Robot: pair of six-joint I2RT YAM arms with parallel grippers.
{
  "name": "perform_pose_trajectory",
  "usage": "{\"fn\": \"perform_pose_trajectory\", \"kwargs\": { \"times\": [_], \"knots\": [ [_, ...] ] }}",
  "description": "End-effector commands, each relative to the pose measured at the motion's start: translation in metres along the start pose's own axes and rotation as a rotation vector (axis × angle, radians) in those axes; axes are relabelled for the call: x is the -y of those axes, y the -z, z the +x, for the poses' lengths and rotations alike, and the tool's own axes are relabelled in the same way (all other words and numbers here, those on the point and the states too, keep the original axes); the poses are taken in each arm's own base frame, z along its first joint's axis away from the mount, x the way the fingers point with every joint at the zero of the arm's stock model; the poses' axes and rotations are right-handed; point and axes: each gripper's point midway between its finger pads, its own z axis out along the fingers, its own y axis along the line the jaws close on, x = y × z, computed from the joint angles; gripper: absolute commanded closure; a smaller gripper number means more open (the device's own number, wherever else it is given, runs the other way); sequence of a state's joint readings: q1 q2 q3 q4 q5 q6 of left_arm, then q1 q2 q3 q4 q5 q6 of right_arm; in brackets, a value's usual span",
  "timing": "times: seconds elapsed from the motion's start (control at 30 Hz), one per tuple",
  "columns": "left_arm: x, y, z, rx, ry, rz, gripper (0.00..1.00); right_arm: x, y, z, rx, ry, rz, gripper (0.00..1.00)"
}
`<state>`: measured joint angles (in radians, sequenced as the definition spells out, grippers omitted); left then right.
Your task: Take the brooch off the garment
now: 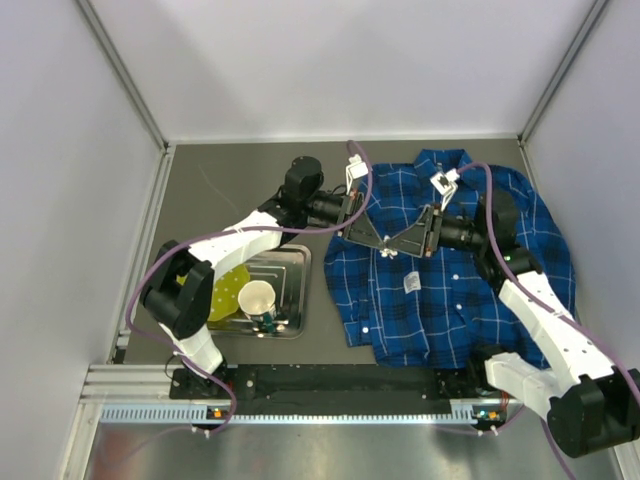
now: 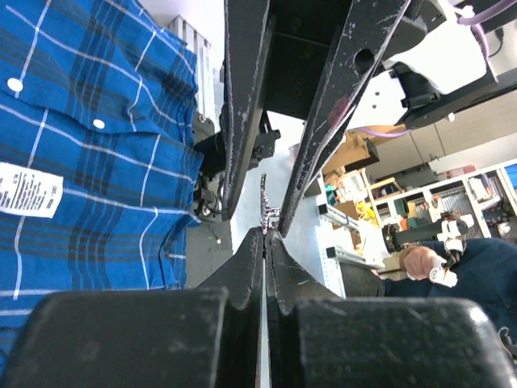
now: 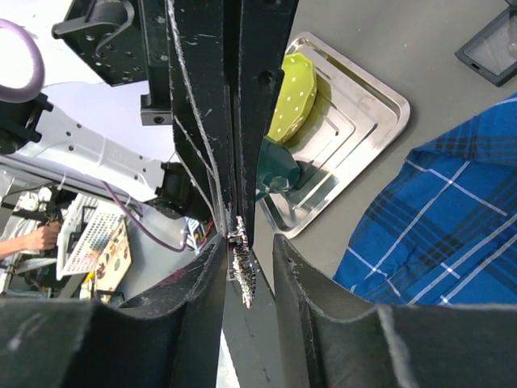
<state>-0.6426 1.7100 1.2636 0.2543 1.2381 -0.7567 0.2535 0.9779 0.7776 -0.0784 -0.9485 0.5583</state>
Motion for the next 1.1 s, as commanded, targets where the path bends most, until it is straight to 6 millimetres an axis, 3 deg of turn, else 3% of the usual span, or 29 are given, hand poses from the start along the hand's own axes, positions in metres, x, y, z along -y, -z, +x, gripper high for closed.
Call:
{"fn": "perform_pose_trajectory", "kwargs": {
  "times": [0.0,0.2,0.37,0.9,1.07],
  "knots": [
    [0.042,0.003,-0.01,0.016,-0.091,0.109,1.0,-0.005,-0.001,-0.004,0.024,0.049,-0.025,0.75],
    [0.055,0.004,-0.014,0.06,-0.083,0.185,1.0,-0.004,-0.004,-0.005,0.05,0.04,-0.03,0.84],
    [0.053,-0.001,-0.017,0.08,-0.075,0.183,1.0,-0.002,-0.005,-0.006,0.08,0.041,0.004,0.87],
    [0.02,-0.008,-0.042,0.265,-0.011,-0.043,1.0,0.014,0.0,-0.018,0.31,-0.067,0.168,0.88],
    [0.019,-0.012,-0.044,0.306,0.011,-0.06,1.0,0.018,0.0,-0.02,0.346,-0.098,0.191,0.85]
  ]
}}
